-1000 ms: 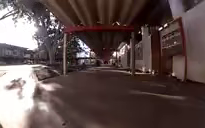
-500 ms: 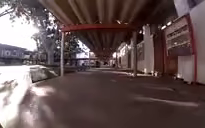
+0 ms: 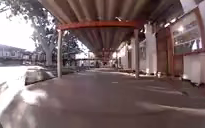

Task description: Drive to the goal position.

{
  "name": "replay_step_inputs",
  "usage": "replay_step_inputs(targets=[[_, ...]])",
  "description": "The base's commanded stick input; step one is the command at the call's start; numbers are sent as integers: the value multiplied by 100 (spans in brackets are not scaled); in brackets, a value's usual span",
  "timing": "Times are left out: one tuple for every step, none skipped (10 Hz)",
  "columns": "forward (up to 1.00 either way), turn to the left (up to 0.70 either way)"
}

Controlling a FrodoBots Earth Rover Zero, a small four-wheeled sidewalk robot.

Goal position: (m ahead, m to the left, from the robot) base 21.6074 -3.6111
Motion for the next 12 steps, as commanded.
replay_step_inputs(targets=[[70, 0], [70, 0], [70, 0], [70, 0], [70, 0], [70, 0], [70, 0], [70, 0], [70, 14], [70, 31], [70, 22], [70, 7]])
